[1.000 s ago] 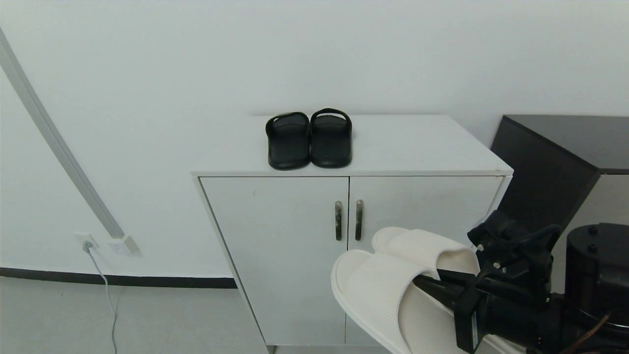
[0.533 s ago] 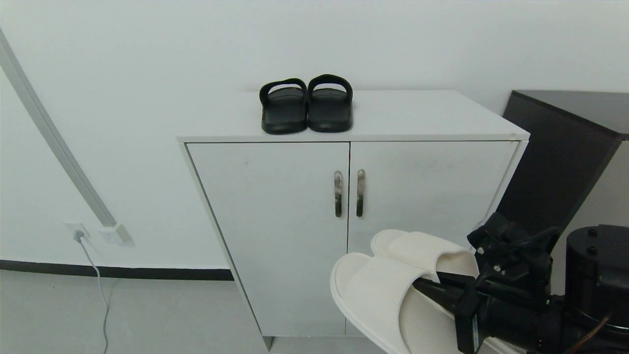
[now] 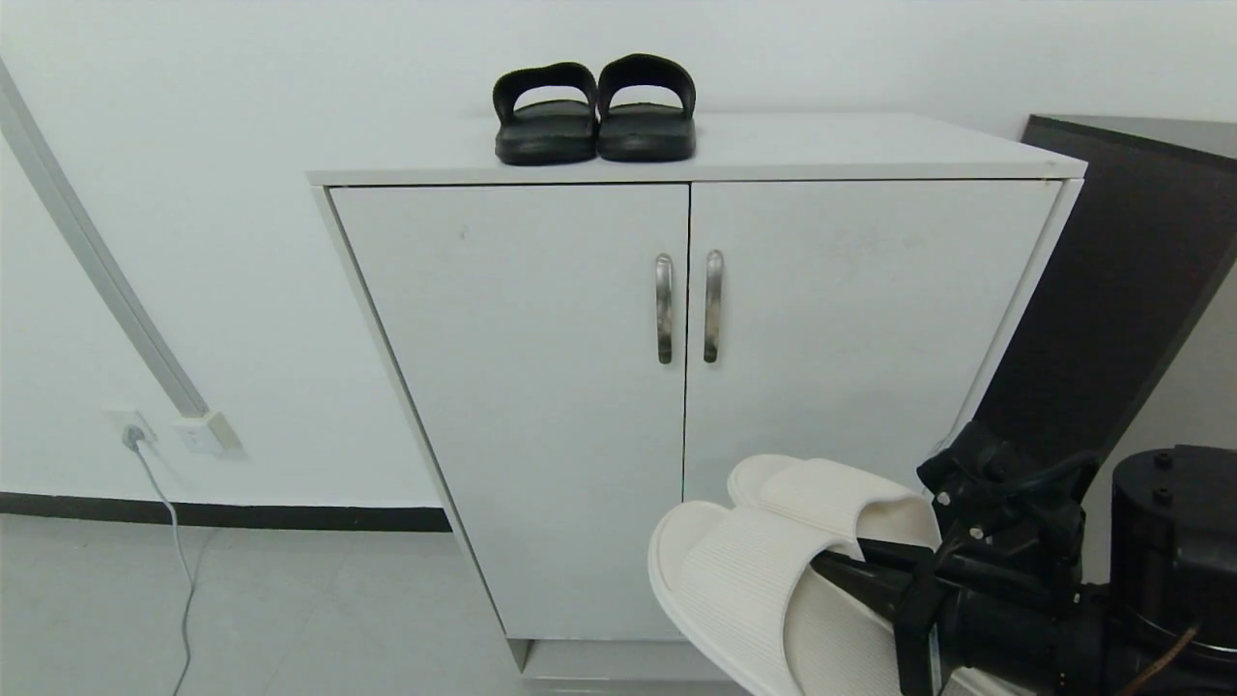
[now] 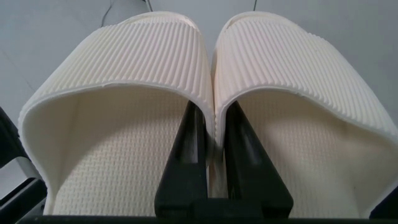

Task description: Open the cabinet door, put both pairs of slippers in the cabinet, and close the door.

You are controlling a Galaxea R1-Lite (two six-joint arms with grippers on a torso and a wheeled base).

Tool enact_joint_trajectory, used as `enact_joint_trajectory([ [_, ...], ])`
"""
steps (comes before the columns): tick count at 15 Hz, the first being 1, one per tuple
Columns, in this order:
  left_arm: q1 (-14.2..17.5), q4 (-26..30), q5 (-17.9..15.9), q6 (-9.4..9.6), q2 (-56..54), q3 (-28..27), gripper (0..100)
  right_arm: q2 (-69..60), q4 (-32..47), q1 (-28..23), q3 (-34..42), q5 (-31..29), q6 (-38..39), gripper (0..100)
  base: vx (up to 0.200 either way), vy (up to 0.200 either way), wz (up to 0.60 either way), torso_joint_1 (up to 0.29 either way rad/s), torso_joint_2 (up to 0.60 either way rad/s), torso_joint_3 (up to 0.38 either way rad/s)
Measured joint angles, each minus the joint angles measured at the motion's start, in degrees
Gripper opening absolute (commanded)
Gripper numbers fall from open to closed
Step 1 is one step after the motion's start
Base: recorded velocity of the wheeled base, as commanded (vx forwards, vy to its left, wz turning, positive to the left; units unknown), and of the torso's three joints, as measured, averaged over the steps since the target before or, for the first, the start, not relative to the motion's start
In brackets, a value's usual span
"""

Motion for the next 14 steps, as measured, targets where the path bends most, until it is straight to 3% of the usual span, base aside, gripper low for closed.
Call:
enact_joint_trajectory([
  [3,0.0,0.0,-0.1,0.04,0.0,0.0,100,0.0,0.0,0.1,0.0,0.0,0.0,0,0.0,0.0,0.0,0.004,0.18,0.183],
  [8,0.0,-0.3,-0.4,-0.16,0.0,-0.2,100,0.0,0.0,0.1,0.4,0.0,0.0,0,0.0,0.0,0.0,0.0,0.01,0.006],
  [11,-0.1,0.3,-0.5,-3.18,2.6,-7.2,100,0.0,0.0,0.2,0.8,0.1,0.0,0,0.0,0.0,0.0,0.0,0.0,0.0],
  [14,-0.4,-0.1,-6.2,-2.94,12.2,-12.2,100,0.0,-0.1,0.2,1.0,0.1,0.0,0,0.0,0.0,0.0,0.0,0.0,0.0],
])
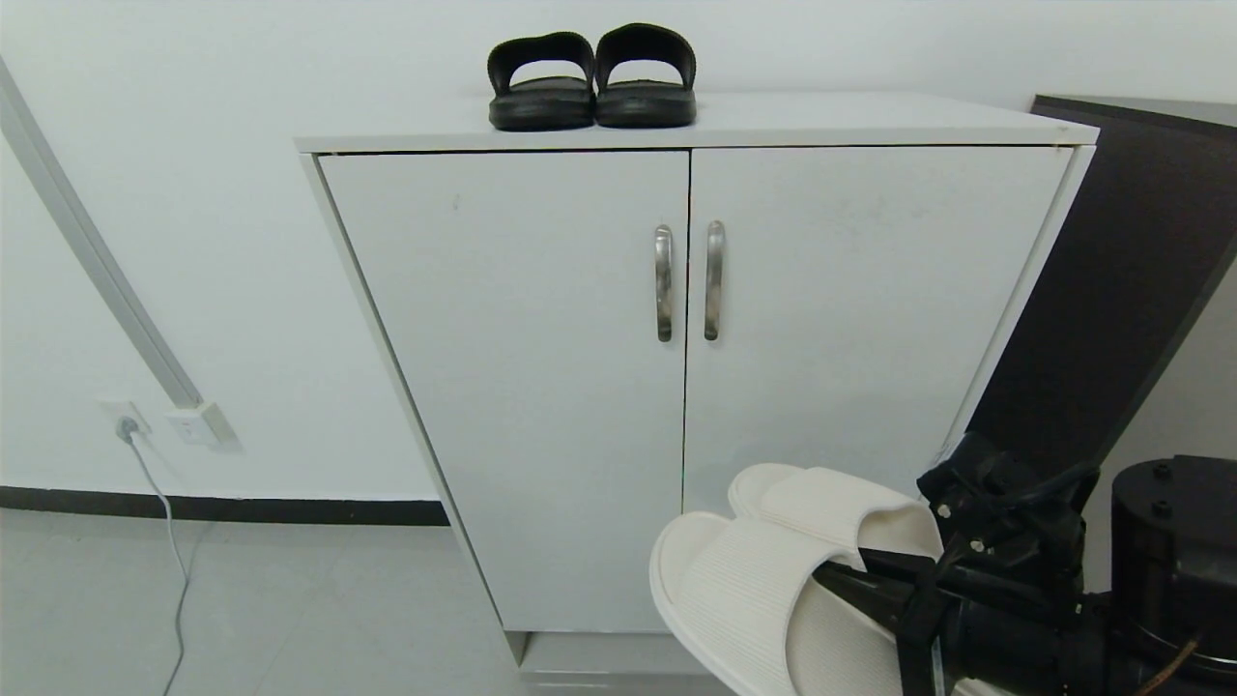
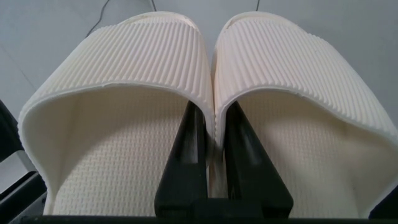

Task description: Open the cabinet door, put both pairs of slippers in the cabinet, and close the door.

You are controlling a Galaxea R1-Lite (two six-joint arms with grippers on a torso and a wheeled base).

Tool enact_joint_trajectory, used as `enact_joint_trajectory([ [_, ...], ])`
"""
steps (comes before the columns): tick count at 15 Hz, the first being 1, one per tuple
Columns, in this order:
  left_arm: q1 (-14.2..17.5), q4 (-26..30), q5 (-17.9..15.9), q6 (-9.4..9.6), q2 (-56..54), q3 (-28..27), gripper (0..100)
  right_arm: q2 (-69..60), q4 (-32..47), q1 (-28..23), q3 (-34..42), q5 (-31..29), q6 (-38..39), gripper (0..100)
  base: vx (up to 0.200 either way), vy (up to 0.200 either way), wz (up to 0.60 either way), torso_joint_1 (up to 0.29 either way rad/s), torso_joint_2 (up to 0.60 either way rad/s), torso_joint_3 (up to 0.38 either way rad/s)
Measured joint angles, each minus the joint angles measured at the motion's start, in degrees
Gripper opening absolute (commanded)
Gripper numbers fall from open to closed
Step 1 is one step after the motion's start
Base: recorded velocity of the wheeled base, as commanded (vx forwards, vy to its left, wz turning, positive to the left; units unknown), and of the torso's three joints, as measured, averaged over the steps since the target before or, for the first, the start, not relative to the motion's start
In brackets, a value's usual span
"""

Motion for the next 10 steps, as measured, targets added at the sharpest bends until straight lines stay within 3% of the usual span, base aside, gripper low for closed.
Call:
enact_joint_trajectory([
  [2,-0.1,-3.6,-5.7,0.11,7.4,-1.3,100,0.0,0.0,0.2,0.0,0.0,0.0,0,0.0,0.0,0.0,0.0,0.0,0.0],
  [6,-0.7,-17.1,-16.2,0.24,23.4,-2.3,100,-0.2,0.0,0.7,-0.1,-0.1,0.0,0,0.0,0.0,0.0,0.0,0.0,0.0],
  [8,-2.9,-23.3,-18.2,0.27,31.0,-3.3,100,-0.4,0.0,0.9,-0.1,-0.1,0.0,0,0.0,0.0,0.0,0.0,0.0,0.0],
  [10,-7.7,-27.4,-18.7,0.17,37.3,-5.1,100,-0.5,0.0,1.0,-0.2,-0.1,0.0,0,0.0,0.0,0.0,0.0,0.0,0.0],
])
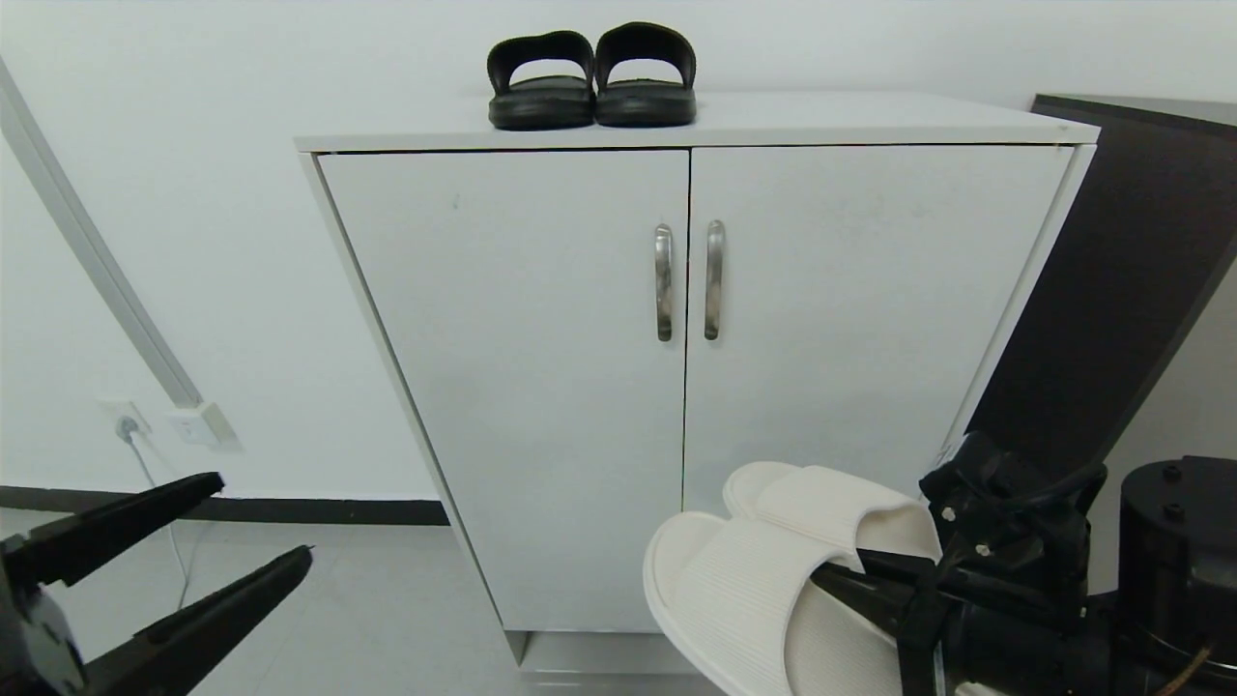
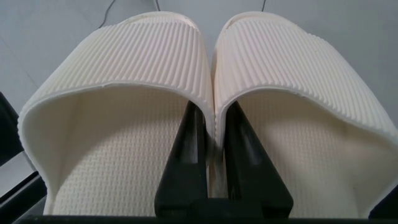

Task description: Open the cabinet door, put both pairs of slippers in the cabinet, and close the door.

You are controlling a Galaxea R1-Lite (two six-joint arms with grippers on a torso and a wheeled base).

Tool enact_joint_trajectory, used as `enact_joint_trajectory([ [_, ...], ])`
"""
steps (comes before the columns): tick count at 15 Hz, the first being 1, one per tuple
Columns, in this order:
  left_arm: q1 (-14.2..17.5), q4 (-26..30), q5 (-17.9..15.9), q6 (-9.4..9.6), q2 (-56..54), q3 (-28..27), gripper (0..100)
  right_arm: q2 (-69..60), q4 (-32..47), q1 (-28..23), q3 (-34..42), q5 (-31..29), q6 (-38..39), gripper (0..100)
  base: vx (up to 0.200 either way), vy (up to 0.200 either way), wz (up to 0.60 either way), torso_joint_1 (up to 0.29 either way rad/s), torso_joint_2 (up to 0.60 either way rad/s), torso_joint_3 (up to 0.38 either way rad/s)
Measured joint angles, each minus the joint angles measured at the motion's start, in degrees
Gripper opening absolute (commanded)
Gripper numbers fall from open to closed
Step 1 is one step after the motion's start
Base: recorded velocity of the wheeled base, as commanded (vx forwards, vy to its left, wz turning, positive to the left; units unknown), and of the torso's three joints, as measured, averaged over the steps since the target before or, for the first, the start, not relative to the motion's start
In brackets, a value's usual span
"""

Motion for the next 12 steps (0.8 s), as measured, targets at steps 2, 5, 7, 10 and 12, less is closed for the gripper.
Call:
enact_joint_trajectory([
  [2,-5.4,-1.2,1.2,-0.67,5.0,-3.1,100,0.0,0.0,0.0,0.0,0.0,0.0,0,0.0,0.0,0.0,0.0,0.0,0.0],
  [5,-11.6,-1.4,4.9,-2.85,10.6,-7.6,100,0.0,0.0,0.0,0.0,0.0,0.0,0,0.0,0.0,0.0,0.0,0.0,0.0],
  [7,-16.3,-1.4,7.4,-4.19,13.8,-11.2,100,0.0,0.0,0.3,0.0,0.1,0.1,0,0.0,0.0,0.0,0.0,0.0,0.0],
  [10,-21.6,-1.5,9.4,-4.88,19.5,-17.6,100,0.0,0.0,0.7,0.1,0.1,0.2,0,0.0,0.0,0.0,0.0,0.0,0.0],
  [12,-23.8,-1.5,9.4,-5.62,22.5,-20.5,100,0.0,0.0,0.7,0.2,0.1,0.2,0,0.0,0.0,0.0,0.0,0.0,0.0],
])
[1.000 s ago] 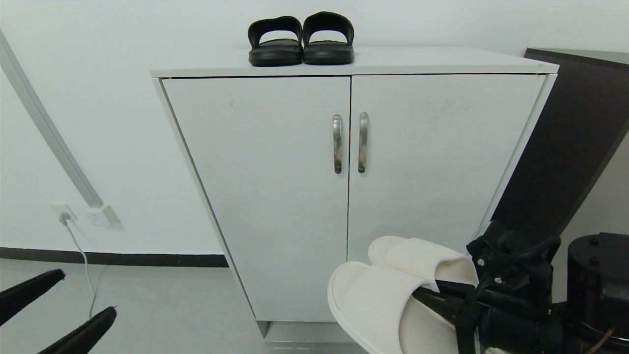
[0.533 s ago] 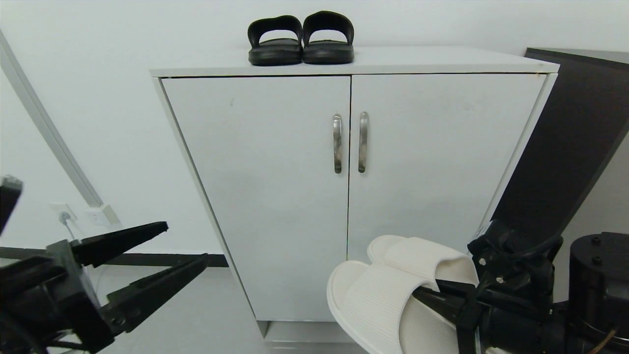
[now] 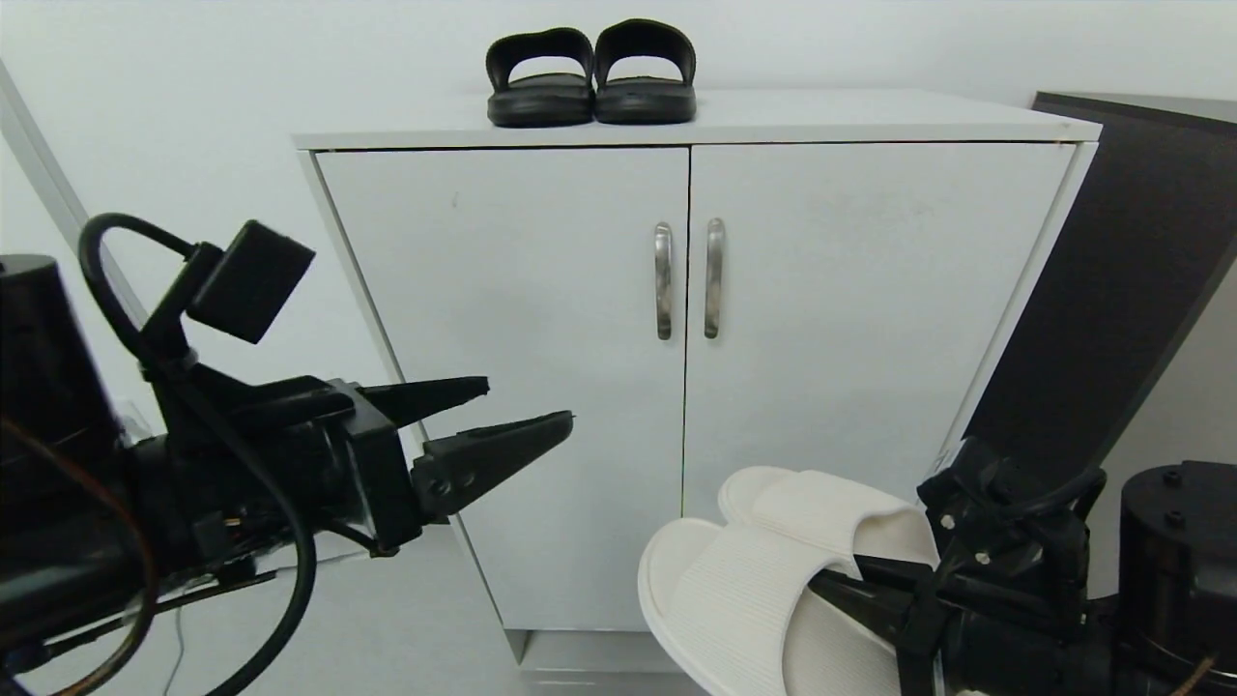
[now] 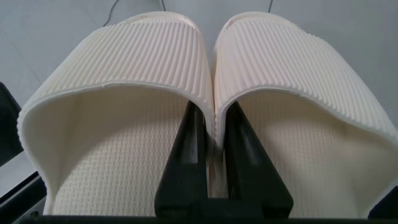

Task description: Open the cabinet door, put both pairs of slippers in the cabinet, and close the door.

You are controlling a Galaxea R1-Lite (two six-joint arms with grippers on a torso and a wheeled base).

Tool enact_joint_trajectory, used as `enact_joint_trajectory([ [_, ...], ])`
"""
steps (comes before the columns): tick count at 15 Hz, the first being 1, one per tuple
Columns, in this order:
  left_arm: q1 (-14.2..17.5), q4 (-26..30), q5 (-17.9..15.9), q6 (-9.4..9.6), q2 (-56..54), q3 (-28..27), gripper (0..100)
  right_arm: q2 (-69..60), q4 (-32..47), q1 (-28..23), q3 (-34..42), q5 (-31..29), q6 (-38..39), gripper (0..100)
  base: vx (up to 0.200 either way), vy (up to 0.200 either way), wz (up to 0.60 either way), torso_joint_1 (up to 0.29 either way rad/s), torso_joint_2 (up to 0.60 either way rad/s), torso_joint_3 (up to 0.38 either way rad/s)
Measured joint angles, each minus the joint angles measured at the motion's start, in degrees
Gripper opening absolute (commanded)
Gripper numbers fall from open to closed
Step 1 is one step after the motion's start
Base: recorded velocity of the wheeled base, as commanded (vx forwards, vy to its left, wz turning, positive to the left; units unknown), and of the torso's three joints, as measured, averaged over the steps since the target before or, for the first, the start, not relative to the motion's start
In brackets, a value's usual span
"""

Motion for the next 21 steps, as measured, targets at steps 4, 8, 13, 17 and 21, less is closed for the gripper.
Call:
enact_joint_trajectory([
  [4,-4.9,-0.8,-1.0,-1.32,8.5,-9.5,100,0.3,0.0,0.0,0.0,0.0,0.4,0,0.0,0.0,0.0,0.0,0.0,0.0],
  [8,-6.5,-0.5,-1.5,-1.39,18.2,-21.7,100,0.6,0.0,-0.2,0.0,0.8,0.5,0,0.0,0.0,0.0,0.0,0.0,0.0],
  [13,-6.9,4.1,-11.8,-6.1,24.3,-32.6,100,0.7,0.0,-0.2,-0.1,0.8,0.5,0,0.0,0.0,0.0,0.0,0.0,0.0],
  [17,-6.9,5.0,-12.2,-7.31,27.6,-37.0,100,0.7,0.0,-0.2,-0.1,0.8,0.5,0,0.0,0.0,0.0,0.0,0.0,0.0],
  [21,-6.1,5.0,-9.8,-7.28,28.3,-37.2,100,0.7,0.0,-0.2,0.0,0.8,0.4,0,0.0,0.0,0.0,0.0,0.0,0.0],
])
